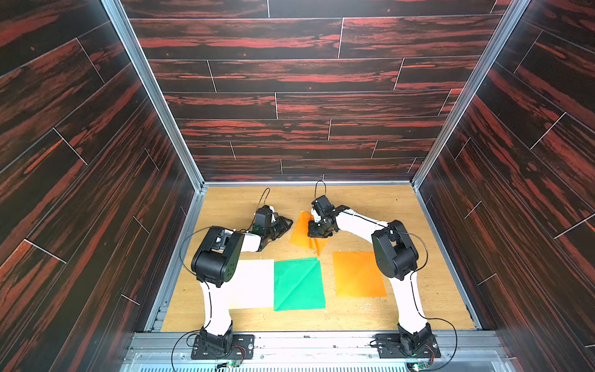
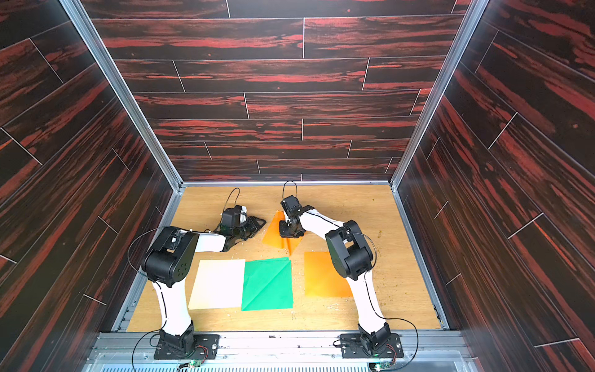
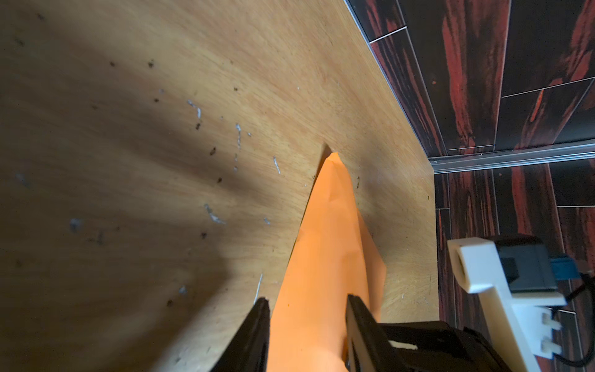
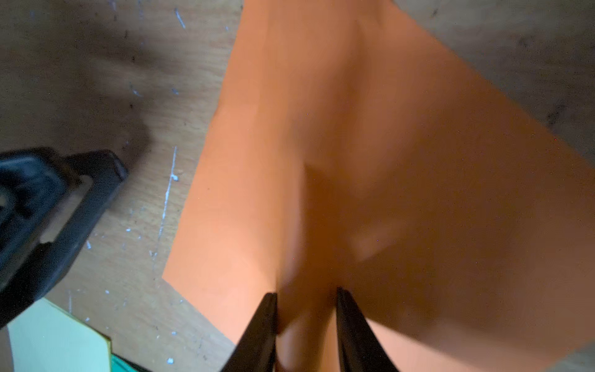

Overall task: Sort the scattered colored papers by color
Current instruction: Pick up the colored paper from the center of the board.

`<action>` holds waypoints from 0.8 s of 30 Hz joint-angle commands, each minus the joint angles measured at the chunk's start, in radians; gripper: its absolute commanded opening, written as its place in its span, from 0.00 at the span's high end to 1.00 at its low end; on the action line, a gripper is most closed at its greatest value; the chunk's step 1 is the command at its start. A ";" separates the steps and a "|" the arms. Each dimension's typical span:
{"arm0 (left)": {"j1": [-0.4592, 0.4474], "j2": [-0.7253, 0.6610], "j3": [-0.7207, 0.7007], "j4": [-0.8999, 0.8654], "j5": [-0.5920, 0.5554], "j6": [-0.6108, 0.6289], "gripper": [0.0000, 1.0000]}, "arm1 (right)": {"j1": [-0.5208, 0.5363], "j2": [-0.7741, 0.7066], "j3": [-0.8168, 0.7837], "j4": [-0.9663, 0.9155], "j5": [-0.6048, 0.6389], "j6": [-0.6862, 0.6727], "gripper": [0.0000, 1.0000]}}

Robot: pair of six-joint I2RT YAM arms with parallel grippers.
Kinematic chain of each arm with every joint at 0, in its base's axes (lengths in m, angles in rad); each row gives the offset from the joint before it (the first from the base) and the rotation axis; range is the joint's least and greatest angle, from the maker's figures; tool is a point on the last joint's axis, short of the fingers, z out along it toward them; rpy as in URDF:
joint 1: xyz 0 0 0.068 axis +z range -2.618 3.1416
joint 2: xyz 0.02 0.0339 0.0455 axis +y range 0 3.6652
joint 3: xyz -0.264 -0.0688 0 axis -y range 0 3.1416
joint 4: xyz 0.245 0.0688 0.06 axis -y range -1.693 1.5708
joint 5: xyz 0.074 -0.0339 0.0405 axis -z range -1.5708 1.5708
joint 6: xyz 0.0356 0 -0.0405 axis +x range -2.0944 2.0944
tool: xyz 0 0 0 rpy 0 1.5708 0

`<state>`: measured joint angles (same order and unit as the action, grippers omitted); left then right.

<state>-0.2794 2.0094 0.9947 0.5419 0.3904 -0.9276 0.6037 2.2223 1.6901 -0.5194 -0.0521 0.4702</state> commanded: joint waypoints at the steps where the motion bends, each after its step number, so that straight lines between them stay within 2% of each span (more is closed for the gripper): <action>1: 0.005 -0.052 -0.027 0.041 -0.001 0.003 0.57 | -0.004 -0.032 0.035 -0.033 -0.026 -0.004 0.68; 9: 0.008 -0.081 -0.055 0.081 -0.003 -0.009 0.57 | -0.006 -0.049 0.070 -0.060 0.002 -0.010 0.73; 12: 0.011 -0.071 -0.060 0.118 0.009 -0.023 0.57 | -0.008 -0.060 0.092 -0.073 -0.005 -0.014 0.71; 19: 0.022 -0.018 -0.074 0.264 0.070 -0.077 0.56 | -0.008 -0.102 0.106 -0.082 -0.042 -0.016 0.70; 24: 0.039 0.025 -0.101 0.451 0.125 -0.154 0.55 | -0.009 -0.123 0.106 -0.086 -0.061 -0.018 0.70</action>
<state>-0.2531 2.0052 0.9188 0.8558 0.4694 -1.0344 0.5983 2.1235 1.7775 -0.5800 -0.0875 0.4660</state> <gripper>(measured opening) 0.451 0.303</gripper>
